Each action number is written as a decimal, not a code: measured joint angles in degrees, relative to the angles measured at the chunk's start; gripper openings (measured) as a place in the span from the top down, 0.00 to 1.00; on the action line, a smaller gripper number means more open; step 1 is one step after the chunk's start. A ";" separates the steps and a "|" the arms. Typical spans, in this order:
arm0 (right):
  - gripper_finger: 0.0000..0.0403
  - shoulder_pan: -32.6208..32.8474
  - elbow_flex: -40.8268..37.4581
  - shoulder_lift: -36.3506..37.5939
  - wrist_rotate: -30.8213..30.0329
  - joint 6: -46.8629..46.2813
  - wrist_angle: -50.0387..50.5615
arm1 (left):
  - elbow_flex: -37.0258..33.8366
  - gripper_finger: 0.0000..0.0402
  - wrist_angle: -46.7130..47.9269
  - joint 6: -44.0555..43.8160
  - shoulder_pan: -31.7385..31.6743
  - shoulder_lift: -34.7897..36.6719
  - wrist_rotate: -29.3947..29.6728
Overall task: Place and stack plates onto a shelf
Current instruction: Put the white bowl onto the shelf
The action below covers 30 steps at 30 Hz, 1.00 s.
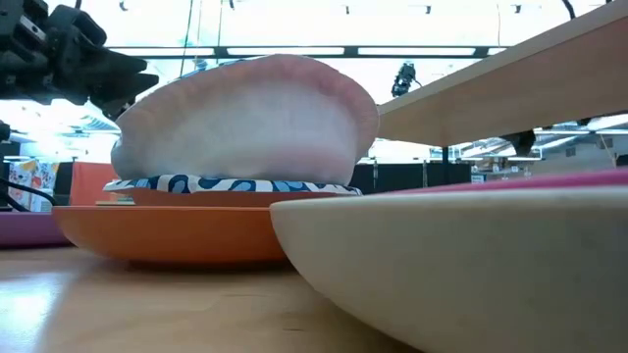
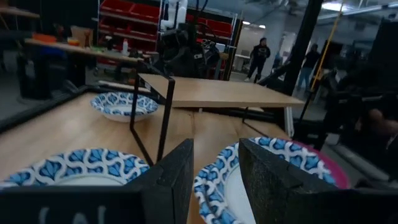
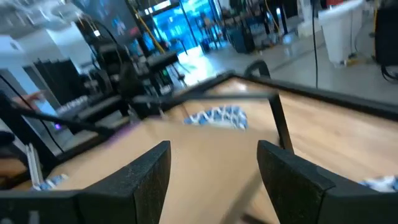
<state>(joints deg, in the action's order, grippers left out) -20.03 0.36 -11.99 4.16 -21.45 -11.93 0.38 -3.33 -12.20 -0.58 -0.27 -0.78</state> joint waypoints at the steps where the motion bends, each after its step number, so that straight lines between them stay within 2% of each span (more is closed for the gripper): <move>1: 0.39 0.02 0.00 0.00 0.00 0.00 -1.58 | -0.01 0.67 -0.02 -0.52 0.00 0.00 0.00; 17: 0.39 0.02 0.00 0.02 -0.01 0.61 -28.27 | -0.02 0.67 -0.07 -0.59 0.00 -0.04 0.11; 24: 0.39 0.02 0.00 0.01 -1.00 1.86 -31.05 | 0.00 0.67 -0.07 -0.57 0.00 -0.04 0.11; 30: 0.39 0.02 0.00 0.00 -1.08 -0.94 -30.87 | -0.02 0.67 -0.07 -0.55 0.00 -0.04 0.11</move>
<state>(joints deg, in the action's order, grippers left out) -20.01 0.36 -11.99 3.09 -22.39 -42.81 0.36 -3.40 -12.75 -0.58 -0.32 -0.67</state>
